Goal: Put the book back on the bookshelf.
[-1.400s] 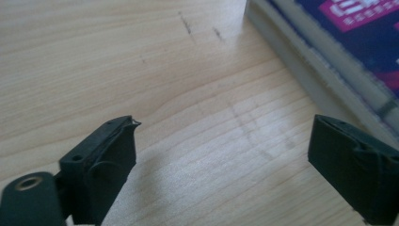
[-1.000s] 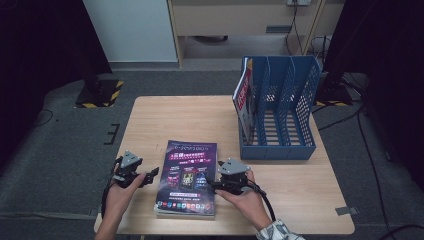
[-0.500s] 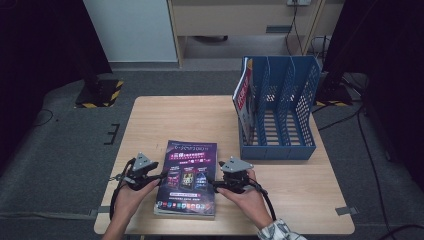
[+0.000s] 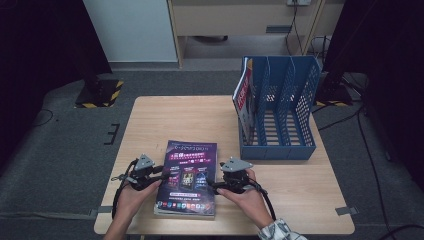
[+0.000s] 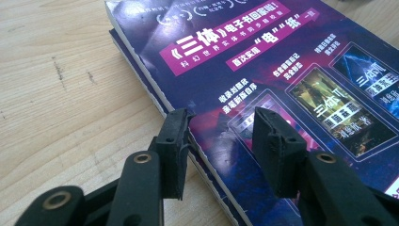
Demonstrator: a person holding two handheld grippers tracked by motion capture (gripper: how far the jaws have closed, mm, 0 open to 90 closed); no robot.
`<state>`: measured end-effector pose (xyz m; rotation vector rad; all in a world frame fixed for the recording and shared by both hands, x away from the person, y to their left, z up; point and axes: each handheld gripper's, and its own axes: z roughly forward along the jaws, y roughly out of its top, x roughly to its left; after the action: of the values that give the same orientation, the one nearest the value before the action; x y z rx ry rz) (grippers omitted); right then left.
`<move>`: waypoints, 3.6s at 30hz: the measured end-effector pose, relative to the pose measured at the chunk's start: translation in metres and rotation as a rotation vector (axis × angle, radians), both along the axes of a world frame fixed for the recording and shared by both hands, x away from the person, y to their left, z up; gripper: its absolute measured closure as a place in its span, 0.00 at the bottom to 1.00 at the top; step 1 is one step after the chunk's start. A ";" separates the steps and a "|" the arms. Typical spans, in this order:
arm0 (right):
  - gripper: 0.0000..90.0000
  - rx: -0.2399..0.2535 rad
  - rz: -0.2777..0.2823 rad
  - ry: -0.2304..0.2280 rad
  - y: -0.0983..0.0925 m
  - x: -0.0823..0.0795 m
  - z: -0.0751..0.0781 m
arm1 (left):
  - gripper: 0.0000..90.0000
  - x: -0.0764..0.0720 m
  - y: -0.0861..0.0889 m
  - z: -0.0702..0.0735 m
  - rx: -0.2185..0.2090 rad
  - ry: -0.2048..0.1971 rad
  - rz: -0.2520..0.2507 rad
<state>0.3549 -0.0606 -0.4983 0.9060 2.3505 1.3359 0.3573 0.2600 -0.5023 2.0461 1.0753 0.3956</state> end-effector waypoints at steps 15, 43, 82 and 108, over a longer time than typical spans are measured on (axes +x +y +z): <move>0.16 0.017 -0.001 0.121 -0.006 0.011 -0.016 | 0.61 0.003 -0.010 -0.002 0.004 -0.014 -0.023; 0.14 0.110 0.041 0.267 -0.001 0.024 -0.036 | 0.60 0.003 -0.011 -0.003 0.003 -0.009 -0.016; 0.28 0.188 -0.016 0.255 0.027 0.048 0.018 | 0.58 0.001 -0.005 -0.006 -0.025 -0.013 -0.010; 0.31 0.046 -0.039 0.255 0.076 0.067 0.023 | 0.54 0.000 -0.005 -0.007 -0.030 -0.014 -0.013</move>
<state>0.4220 0.0149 -0.4754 1.1933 2.4810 1.3337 0.3576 0.2546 -0.5088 2.0201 1.0529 0.3838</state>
